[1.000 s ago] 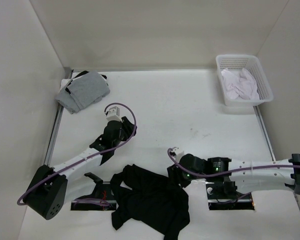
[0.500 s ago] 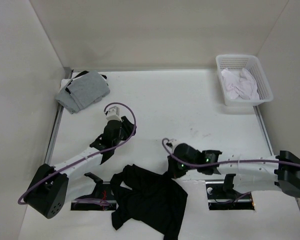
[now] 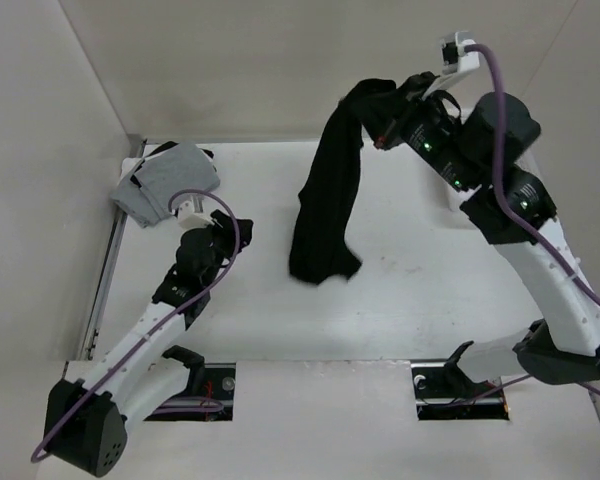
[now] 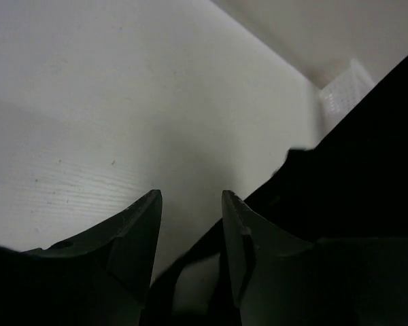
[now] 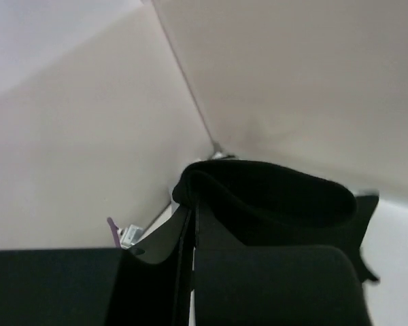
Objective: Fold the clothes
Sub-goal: Move the tank top to the center of the board, then flatten the tank top out
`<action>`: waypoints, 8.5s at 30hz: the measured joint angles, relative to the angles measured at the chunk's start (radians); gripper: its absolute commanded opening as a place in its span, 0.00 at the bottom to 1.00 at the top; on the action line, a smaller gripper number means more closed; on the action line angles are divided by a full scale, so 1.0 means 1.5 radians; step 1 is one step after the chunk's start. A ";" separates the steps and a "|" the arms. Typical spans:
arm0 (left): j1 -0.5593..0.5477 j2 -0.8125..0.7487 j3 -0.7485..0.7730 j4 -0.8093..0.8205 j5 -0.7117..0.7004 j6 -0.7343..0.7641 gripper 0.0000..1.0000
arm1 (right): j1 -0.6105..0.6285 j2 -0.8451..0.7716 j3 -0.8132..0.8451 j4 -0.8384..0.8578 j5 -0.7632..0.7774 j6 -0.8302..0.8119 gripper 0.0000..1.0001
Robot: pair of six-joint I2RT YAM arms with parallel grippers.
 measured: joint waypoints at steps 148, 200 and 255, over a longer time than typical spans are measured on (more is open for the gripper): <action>-0.442 0.340 0.160 -0.175 -0.121 -0.010 0.49 | 0.012 -0.576 -1.093 0.132 0.272 0.448 0.00; -0.328 0.166 0.023 -0.085 -0.134 0.048 0.31 | -0.008 -0.581 -1.123 0.138 0.205 0.454 0.00; -0.451 -0.308 -0.036 -0.659 -0.300 -0.214 0.35 | -0.146 -0.694 -1.157 0.075 0.121 0.476 0.00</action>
